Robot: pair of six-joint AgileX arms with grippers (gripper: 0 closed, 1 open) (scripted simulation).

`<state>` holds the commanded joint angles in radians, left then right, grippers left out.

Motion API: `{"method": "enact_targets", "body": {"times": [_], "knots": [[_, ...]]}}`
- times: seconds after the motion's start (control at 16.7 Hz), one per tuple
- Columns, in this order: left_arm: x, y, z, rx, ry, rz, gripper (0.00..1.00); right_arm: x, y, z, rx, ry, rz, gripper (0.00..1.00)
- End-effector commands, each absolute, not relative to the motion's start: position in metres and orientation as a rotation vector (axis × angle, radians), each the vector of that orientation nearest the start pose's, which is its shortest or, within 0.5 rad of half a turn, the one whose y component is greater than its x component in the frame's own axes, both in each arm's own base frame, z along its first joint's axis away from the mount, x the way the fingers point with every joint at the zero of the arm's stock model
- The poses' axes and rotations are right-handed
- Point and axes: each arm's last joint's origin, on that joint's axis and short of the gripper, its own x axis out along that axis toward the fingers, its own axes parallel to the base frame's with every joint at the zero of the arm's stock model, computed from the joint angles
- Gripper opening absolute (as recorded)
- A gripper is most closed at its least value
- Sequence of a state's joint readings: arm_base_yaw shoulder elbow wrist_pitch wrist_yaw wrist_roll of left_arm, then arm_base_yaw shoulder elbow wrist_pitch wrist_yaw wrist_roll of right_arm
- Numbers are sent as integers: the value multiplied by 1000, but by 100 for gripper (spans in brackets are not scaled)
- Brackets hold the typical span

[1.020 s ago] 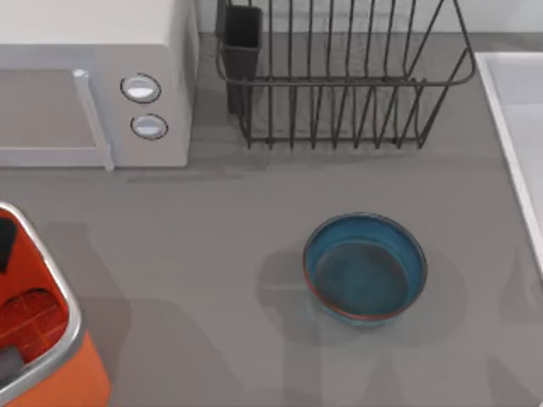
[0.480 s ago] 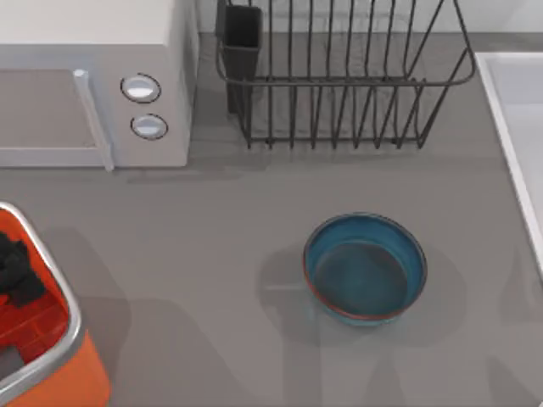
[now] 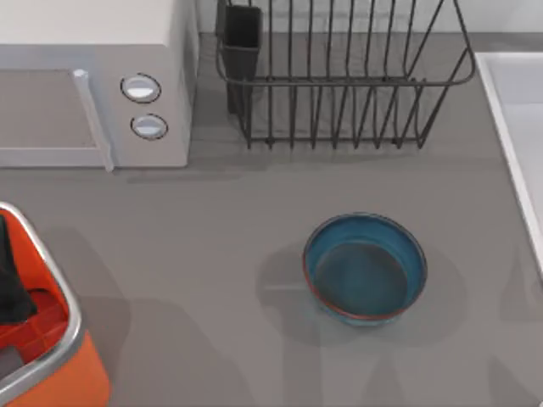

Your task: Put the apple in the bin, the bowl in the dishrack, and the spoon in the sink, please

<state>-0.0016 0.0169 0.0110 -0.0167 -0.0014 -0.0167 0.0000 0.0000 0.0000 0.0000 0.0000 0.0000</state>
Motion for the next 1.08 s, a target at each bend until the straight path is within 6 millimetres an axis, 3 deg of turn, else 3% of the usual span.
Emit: {"method": "enact_targets", "body": {"times": [0.54,0.84,1.08], "knots": [[106,-1,160,0,0,0,100,106,0,165,10,30,11,100],[106,-1,160,0,0,0,100,115,9,204,74,267,76,100],[106,-1,160,0,0,0,100,147,27,247,128,570,124,100]]}}
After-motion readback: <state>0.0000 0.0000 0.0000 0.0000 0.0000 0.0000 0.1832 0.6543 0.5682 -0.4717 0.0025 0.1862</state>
